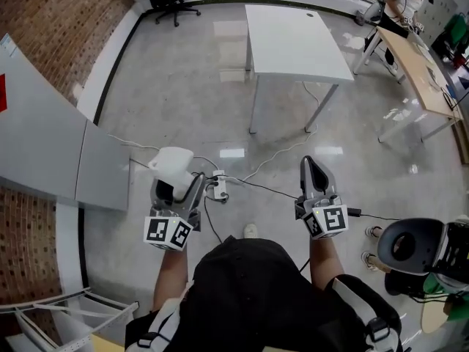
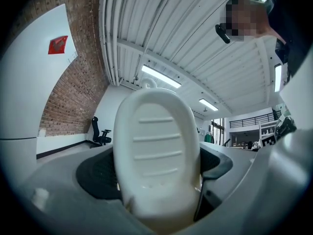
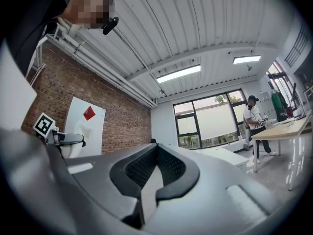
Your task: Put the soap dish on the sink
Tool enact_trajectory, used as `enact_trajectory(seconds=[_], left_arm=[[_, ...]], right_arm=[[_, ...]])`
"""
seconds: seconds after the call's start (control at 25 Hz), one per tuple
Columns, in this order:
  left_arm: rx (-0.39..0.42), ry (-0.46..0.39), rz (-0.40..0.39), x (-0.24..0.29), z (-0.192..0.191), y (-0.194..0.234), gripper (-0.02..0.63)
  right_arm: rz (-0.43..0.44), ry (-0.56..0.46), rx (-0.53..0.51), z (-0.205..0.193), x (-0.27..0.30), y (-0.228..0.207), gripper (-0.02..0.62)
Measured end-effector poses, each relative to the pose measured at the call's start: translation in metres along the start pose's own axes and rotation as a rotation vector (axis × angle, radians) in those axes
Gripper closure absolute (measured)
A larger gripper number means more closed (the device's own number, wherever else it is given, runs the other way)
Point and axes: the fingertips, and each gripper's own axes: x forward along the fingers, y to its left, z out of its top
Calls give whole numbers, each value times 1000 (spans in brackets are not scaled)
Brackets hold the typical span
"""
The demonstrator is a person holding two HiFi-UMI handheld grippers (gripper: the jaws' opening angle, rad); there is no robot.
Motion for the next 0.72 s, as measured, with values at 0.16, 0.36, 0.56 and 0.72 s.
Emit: enact_trajectory(seconds=[0.16,0.36,0.56,0.72], left_arm=[[-2,15,-28,37,-13,-22,144],[-17,62,-88,71,-28,-42,145],[-7,104,-151,107,-40,-54,144],[-20,120,-192,145,-49,-51,145]], right_arm=[[-14,-4,-5,2,-2,-35,589],[-95,15,29,-6,-12,-69,589],[-149,20,54,-16,-15,-89,589],[-191,28,48,-18,-2,-106,589]])
